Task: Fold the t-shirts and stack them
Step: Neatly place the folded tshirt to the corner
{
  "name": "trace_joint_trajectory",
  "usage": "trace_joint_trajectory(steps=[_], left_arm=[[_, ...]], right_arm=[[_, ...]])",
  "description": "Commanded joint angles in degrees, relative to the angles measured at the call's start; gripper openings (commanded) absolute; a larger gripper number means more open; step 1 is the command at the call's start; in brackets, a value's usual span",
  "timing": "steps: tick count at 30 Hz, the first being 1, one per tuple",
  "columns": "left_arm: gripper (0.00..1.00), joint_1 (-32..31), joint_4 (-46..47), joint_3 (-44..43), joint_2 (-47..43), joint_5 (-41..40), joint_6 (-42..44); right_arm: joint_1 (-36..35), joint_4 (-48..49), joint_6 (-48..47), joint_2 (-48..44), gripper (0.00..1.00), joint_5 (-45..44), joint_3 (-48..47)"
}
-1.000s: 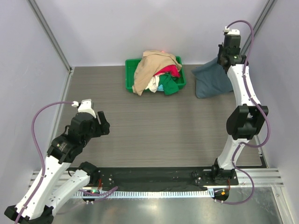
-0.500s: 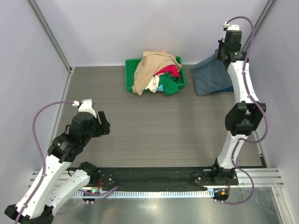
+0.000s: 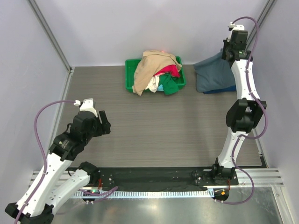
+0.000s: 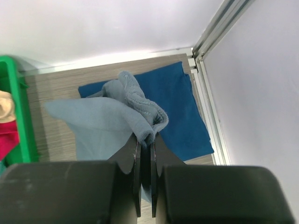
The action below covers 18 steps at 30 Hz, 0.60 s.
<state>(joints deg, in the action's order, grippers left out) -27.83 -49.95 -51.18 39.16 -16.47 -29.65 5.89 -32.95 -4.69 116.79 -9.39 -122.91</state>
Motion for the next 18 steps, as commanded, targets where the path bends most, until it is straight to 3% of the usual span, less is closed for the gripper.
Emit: trace_joint_trajectory(steps=[1, 10, 14, 16, 17, 18], left_arm=[[0.69, 0.15, 2.14, 0.11, 0.48, 0.21, 0.47], [0.68, 0.15, 2.05, 0.11, 1.36, -0.32, 0.21], [0.69, 0.24, 1.88, 0.11, 1.71, -0.84, 0.12], [0.68, 0.15, 1.79, 0.11, 1.98, -0.76, 0.12], [0.68, 0.15, 1.88, 0.11, 2.06, -0.76, 0.12], [0.68, 0.15, 1.79, 0.03, 2.24, -0.67, 0.12]], right_arm=[[1.49, 3.07, -1.2, 1.06, 0.01, 2.26, -3.21], [5.45, 5.52, -1.9, 14.94, 0.01, 6.83, -11.03], [5.71, 9.56, -3.92, 22.32, 0.04, 3.52, -13.93], [6.23, 12.19, -2.88, 26.27, 0.18, 1.05, -14.81], [6.41, 12.29, -1.91, 27.51, 0.32, -0.44, -16.99], [6.76, 12.38, -1.03, 28.92, 0.63, -1.07, -18.23]])
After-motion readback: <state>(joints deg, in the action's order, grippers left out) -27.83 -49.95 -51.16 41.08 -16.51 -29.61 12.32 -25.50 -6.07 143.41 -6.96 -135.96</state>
